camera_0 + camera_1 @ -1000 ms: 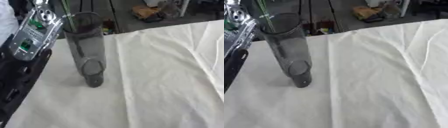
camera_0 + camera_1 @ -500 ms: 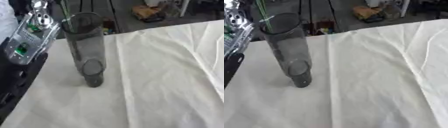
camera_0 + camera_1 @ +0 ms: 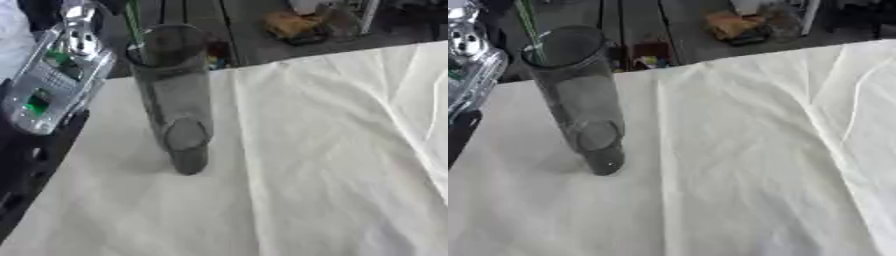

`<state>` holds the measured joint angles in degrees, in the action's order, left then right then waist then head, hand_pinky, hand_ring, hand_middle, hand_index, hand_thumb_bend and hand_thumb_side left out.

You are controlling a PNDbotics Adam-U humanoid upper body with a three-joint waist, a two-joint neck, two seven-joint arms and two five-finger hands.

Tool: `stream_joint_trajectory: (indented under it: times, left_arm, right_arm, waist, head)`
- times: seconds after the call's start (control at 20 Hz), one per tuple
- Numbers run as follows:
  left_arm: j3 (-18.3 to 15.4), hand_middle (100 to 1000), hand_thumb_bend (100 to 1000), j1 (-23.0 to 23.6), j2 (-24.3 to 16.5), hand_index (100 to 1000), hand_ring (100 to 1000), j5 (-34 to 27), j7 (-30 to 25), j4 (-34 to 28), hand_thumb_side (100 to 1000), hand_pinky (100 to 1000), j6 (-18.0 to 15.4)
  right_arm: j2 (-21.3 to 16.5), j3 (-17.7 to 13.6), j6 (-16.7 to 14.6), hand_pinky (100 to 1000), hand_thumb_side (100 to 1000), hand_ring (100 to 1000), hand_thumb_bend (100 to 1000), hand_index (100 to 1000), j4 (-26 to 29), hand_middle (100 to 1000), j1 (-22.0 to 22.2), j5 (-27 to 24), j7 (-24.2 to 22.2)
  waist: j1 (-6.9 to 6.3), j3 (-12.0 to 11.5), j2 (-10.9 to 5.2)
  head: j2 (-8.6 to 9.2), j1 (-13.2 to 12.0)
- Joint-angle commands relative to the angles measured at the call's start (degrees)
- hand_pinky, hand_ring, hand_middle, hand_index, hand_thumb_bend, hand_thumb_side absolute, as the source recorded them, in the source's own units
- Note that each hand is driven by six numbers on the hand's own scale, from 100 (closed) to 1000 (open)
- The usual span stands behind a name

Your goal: Arrange flowers into the vase.

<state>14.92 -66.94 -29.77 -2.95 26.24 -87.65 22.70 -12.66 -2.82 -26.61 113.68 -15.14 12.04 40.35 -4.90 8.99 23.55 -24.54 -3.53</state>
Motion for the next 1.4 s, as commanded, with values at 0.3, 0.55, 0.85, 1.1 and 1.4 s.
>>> stream_joint_trajectory:
  times: [0.3, 0.55, 0.85, 1.1, 1.4]
  left_arm:
    - [0.10, 492, 100, 0.01, -2.24, 607, 535, 0.93, -0.99, -1.49, 606, 236, 0.41]
    - [0.47, 573, 100, 0.63, -2.84, 670, 631, 2.02, -2.71, -2.00, 612, 339, 0.99]
    - [0.99, 631, 100, 1.26, -3.33, 734, 685, 3.84, -6.27, -2.45, 627, 399, 2.03]
    - [0.88, 694, 100, 1.60, -3.51, 774, 735, 5.33, -8.48, -2.84, 641, 443, 2.69]
    - [1.05, 760, 100, 2.02, -3.72, 836, 779, 6.63, -10.85, -3.84, 669, 483, 3.02]
  right_arm:
    - [-0.24, -0.41, -0.60, 724, 1000, 780, 100, 838, 0.91, 532, -0.50, 0.33, 0.66]
    - [-0.22, -0.43, -0.62, 724, 1000, 779, 100, 838, 0.91, 531, -0.53, 0.29, 0.70]
    - [-0.23, -0.47, -0.70, 723, 1000, 779, 100, 837, 0.91, 532, -0.58, 0.19, 0.83]
    - [-0.19, -0.50, -0.65, 723, 1000, 779, 100, 837, 0.91, 532, -0.54, 0.21, 0.93]
    - [-0.16, -0.51, -0.63, 723, 1000, 779, 100, 837, 0.91, 531, -0.50, 0.21, 1.04]
  waist:
    - [0.33, -0.29, -1.23]
    - [0.40, -0.41, -1.29]
    - [0.56, -0.57, -1.42]
    - [0.62, -0.66, -1.46]
    - [0.68, -0.73, -1.43]
  head:
    - [0.85, 0.35]
    - [0.93, 0.51]
    - [1.06, 0.57]
    - [1.11, 0.63]
    - [1.21, 0.61]
